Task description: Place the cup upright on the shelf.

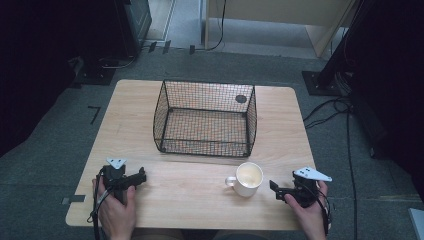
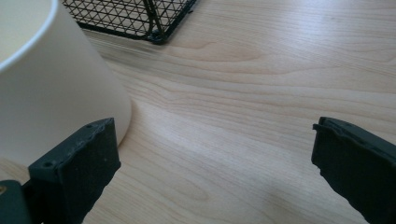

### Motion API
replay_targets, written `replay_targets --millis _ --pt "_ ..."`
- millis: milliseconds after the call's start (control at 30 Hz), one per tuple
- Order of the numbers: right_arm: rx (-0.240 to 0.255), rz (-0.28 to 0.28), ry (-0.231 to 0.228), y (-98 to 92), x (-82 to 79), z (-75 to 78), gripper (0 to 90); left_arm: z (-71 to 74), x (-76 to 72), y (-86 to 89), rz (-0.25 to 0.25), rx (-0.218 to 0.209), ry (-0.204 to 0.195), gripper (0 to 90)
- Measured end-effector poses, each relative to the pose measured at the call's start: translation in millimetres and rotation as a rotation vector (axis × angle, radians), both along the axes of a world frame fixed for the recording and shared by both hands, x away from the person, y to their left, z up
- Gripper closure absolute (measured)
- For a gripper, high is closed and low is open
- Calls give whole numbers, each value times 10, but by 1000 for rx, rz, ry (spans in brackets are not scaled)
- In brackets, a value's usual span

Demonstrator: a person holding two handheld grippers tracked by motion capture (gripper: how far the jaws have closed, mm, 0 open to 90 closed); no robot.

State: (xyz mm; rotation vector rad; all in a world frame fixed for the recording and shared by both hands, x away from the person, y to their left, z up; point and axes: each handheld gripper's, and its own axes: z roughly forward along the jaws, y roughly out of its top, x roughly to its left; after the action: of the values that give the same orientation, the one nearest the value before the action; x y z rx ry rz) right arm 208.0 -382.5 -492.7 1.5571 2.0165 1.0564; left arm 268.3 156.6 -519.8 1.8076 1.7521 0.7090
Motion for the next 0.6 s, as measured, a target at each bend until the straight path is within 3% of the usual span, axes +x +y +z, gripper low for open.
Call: replay_targets --millis 600 --pt "12 71 -18 142 -64 104 9 0 0 0 0 0 0 0"
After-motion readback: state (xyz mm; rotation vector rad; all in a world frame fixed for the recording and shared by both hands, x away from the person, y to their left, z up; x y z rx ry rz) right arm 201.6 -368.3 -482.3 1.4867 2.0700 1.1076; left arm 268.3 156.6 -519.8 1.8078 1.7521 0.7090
